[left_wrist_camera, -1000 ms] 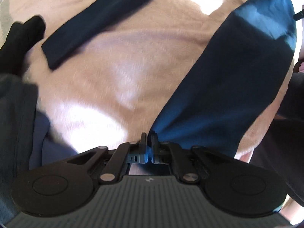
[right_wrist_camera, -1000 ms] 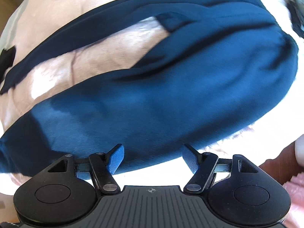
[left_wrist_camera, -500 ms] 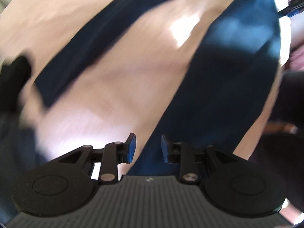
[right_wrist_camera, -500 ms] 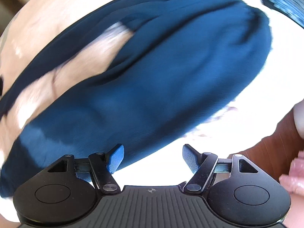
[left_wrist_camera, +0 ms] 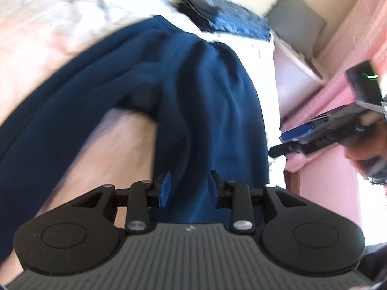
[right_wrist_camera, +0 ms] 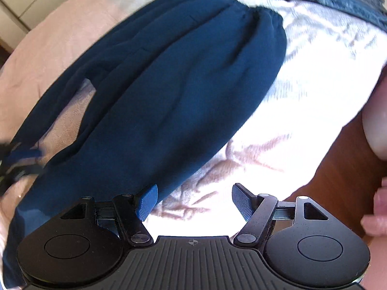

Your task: Fold clothes

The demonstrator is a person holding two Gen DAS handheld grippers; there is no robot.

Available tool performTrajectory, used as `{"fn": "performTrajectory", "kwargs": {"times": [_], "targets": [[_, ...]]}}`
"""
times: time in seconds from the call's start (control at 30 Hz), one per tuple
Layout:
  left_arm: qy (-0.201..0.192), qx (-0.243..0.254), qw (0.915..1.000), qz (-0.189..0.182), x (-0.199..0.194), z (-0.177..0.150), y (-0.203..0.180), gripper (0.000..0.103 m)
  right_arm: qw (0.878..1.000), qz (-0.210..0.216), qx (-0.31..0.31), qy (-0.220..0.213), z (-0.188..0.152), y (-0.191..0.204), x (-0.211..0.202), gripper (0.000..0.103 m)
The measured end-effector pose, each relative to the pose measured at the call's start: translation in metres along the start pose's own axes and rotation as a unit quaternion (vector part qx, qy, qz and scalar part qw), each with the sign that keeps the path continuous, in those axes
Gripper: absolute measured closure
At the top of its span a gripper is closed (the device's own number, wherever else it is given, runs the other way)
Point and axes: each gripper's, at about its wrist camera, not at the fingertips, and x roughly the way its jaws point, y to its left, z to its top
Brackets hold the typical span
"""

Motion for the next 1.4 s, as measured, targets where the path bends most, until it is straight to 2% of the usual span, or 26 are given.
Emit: {"fn": "performTrajectory", "kwargs": {"times": [0.03,0.1,0.17,0.27,0.33,0.43,0.5,0.57,0.63,0.77,0.9,1.0,1.2,1.4], "targets": [[0.025,0.017,0.9991,0.030,0.015,-0.001,0.005,0.072,1.000,0.007,-0.009,-0.006,-0.001,-0.001,-0.001,0.032],[0.060,0.010,0.9961,0.064,0.028,-0.011,0.027,0.068,0.999,0.025,-0.025,0.000,-0.003,0.000,0.001,0.032],[0.059,-0.044,0.9958,0.053,0.014,-0.019,0.049,0.066,0.999,0.033,-0.039,0.004,-0.004,0.002,0.001,0.032],[0.072,-0.053,0.9905,0.104,-0.015,-0.029,0.056,0.068,0.997,0.047,-0.064,-0.014,0.000,0.008,-0.007,0.032],[0.076,-0.069,0.9872,0.122,-0.029,-0.036,0.059,0.078,0.994,0.063,-0.080,-0.031,0.005,0.015,-0.011,0.032],[0.092,-0.072,0.9840,0.134,-0.025,-0.040,0.057,0.078,0.988,0.103,-0.104,-0.044,0.013,0.032,-0.005,0.032],[0.104,-0.073,0.9816,0.143,-0.023,-0.043,0.056,0.077,0.985,0.127,-0.112,-0.032,0.014,0.041,0.010,0.032],[0.116,-0.075,0.9789,0.151,-0.021,-0.048,0.056,0.077,0.981,0.138,-0.132,0.016,0.004,0.048,0.030,0.032],[0.130,-0.075,0.9760,0.158,-0.025,-0.061,0.060,0.076,0.977,0.127,-0.158,0.071,-0.015,0.048,0.046,0.032],[0.136,-0.065,0.9731,0.174,-0.051,-0.069,0.049,0.078,0.979,0.107,-0.149,0.093,-0.027,0.029,0.030,0.032],[0.134,-0.063,0.9726,0.179,-0.077,-0.084,0.024,0.078,0.984,0.097,-0.130,0.075,-0.031,0.021,0.005,0.032],[0.153,-0.079,0.9678,0.183,-0.078,-0.100,0.008,0.076,0.986,0.097,-0.125,0.055,-0.025,0.022,-0.007,0.032],[0.161,-0.137,0.9544,0.211,-0.122,-0.141,-0.020,0.073,0.981,0.113,-0.152,0.043,-0.005,0.041,-0.016,0.032],[0.148,-0.202,0.9317,0.264,-0.182,-0.186,-0.041,0.069,0.967,0.116,-0.219,0.061,0.002,0.073,-0.013,0.032]]}}
